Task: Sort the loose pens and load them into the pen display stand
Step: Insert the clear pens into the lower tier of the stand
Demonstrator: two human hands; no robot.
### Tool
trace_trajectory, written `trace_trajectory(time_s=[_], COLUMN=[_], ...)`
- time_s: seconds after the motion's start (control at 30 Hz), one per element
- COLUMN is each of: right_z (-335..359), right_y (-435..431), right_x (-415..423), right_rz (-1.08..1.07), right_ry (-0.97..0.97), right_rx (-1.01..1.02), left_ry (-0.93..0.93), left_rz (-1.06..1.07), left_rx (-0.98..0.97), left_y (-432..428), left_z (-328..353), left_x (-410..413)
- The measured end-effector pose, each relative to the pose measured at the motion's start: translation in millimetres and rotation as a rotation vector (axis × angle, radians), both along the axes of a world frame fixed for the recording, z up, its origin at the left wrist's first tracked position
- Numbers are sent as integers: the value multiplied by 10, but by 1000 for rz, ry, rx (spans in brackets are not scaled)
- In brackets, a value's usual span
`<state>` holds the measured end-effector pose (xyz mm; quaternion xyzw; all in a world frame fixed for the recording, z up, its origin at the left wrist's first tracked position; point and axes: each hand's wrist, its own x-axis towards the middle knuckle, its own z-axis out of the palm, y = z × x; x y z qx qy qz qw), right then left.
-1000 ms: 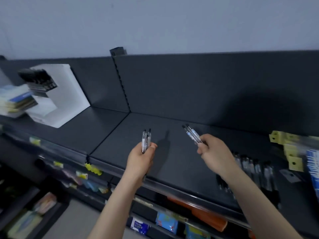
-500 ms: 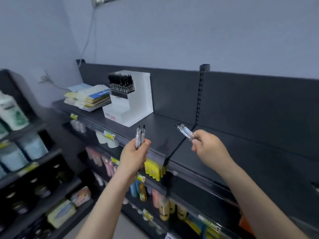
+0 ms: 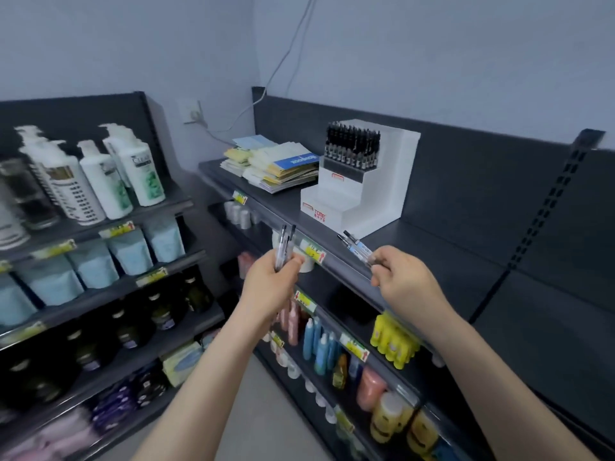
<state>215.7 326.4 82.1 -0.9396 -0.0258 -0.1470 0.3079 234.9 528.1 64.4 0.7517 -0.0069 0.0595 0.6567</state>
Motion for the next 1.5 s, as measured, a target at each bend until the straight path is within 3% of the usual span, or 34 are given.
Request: trace_trajectory(time_s=[0.4, 0.77, 1.1, 1.5], right_z=[-78, -156, -164, -245], right_y=[711, 923, 946, 1454], right_x=[1535, 2602, 3314, 4208], right_rz=[62, 103, -105, -378], right_ry=[76, 121, 169, 126], right_rx=[109, 160, 189, 288], left_ry=[2, 49, 38, 113], left_rz=[78, 71, -95, -482], left_rx=[28, -2, -3, -92], left_y=[740, 699, 622, 751], left_z=[78, -84, -143, -148], left_x=[1265, 2479, 3506, 4871])
